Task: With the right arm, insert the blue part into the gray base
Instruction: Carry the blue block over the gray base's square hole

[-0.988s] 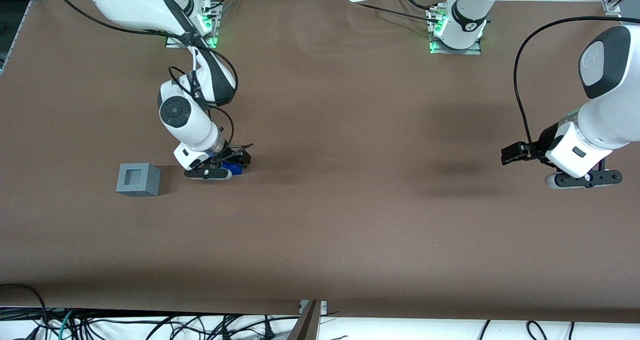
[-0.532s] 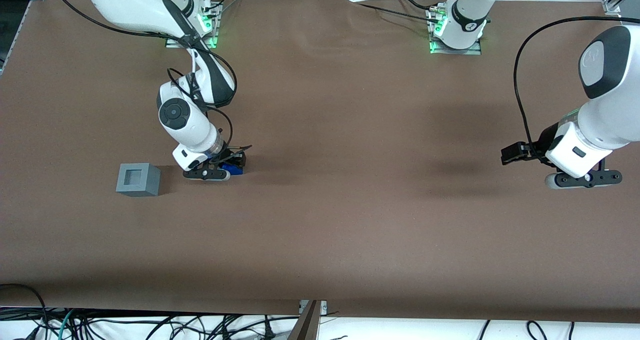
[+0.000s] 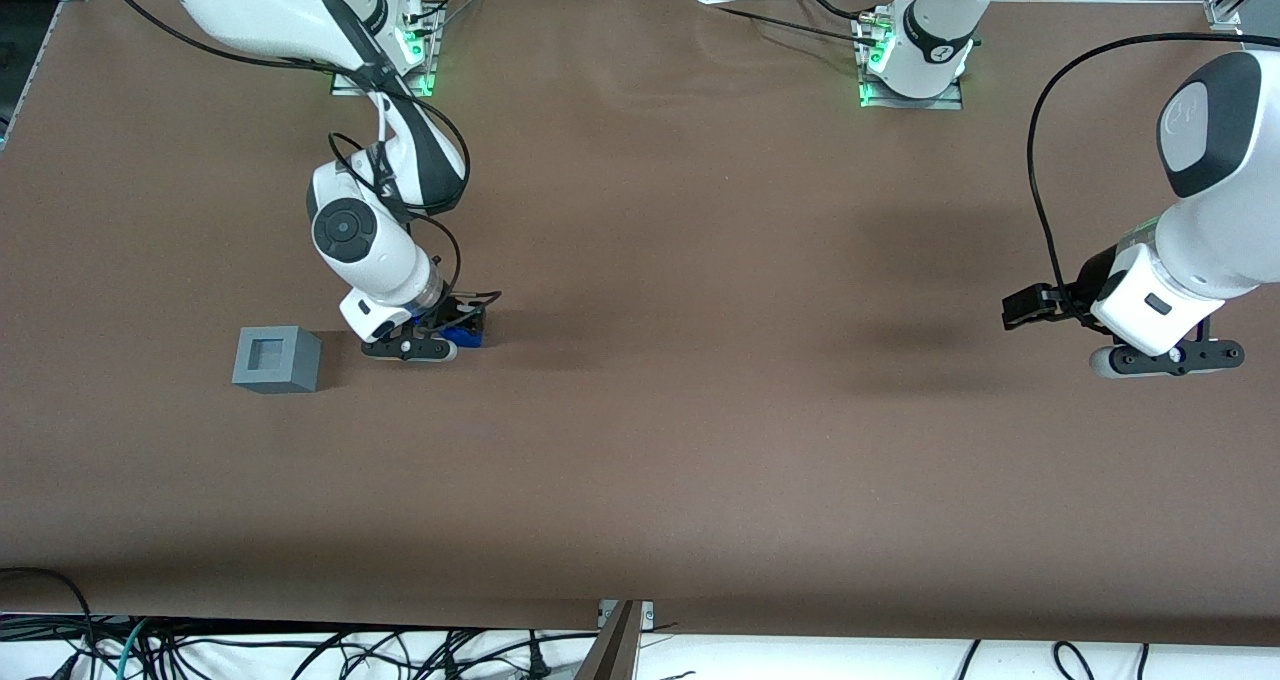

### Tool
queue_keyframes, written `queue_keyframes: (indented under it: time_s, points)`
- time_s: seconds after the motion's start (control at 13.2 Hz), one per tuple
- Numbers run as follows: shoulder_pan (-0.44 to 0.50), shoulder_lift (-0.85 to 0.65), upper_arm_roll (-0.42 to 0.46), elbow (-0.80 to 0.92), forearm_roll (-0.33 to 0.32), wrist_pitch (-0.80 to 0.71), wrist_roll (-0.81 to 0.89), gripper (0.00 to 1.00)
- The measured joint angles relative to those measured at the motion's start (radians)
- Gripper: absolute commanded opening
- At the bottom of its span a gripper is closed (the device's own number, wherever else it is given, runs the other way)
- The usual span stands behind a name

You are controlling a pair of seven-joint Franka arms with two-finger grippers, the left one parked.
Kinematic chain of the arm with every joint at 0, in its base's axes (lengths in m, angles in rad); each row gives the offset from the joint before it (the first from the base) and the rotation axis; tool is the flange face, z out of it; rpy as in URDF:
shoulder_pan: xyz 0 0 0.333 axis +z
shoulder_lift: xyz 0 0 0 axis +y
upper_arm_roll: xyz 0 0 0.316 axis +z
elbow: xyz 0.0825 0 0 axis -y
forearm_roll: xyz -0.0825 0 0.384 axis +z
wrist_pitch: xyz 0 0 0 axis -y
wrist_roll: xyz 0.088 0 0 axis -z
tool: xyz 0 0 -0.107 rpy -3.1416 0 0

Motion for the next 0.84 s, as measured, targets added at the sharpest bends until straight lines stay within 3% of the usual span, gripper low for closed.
queue_keyframes:
  time_s: [0.38, 0.84]
  points:
    - [-0.004, -0.161, -0.152, 0.034, -0.003, -0.230, -0.228, 0.32]
    - [-0.010, -0.219, -0.326, 0.058, -0.002, -0.310, -0.544, 0.32]
